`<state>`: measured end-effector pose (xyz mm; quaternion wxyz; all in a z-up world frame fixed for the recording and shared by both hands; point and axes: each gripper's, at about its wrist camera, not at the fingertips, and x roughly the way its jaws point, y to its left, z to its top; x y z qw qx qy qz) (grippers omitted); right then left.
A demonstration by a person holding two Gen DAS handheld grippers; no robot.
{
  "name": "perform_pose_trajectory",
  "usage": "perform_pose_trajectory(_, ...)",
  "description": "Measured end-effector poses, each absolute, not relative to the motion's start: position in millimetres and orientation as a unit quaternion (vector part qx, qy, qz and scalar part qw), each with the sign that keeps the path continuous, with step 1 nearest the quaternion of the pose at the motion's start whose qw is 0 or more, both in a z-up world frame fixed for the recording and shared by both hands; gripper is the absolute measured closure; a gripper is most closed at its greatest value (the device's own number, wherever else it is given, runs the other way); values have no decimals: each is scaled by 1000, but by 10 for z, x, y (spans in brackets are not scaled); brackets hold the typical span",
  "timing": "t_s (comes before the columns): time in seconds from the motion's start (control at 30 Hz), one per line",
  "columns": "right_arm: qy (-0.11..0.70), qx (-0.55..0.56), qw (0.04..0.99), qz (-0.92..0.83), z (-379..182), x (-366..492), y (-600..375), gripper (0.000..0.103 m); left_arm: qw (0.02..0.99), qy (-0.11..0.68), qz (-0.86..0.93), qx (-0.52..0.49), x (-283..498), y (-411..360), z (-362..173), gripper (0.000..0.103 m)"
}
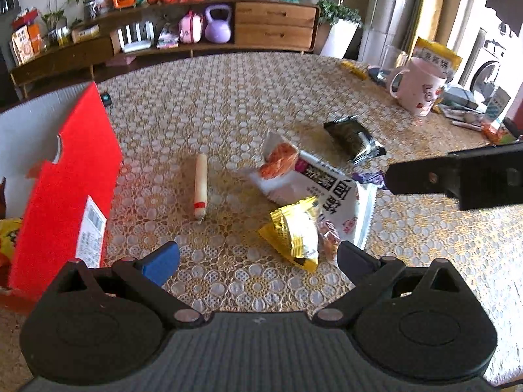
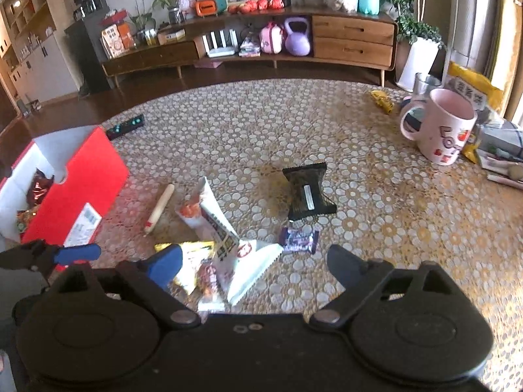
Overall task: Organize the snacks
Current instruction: 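Grasp the yellow M&M's bag with the left tool while the right grasps the white bag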
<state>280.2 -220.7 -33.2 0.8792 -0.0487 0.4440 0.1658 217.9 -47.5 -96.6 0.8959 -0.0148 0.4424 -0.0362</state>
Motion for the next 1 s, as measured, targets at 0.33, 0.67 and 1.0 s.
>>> perform_pose_trajectory(0.33, 467, -57, 866, 168, -649, 3141, -2036, 33, 891, 452, -39, -4, 2390, -499, -1159, 1)
perform_pose_trajectory(0.67, 474, -66, 862, 168, -860, 3301, -1932, 49, 889, 452, -64, -16, 2481, -490, -1259, 18)
perform_pose_trajectory(1.0, 464, -64, 865, 181, -904, 3295, -1844, 69, 884, 456, -95, -32, 2485, -515, -1251, 52)
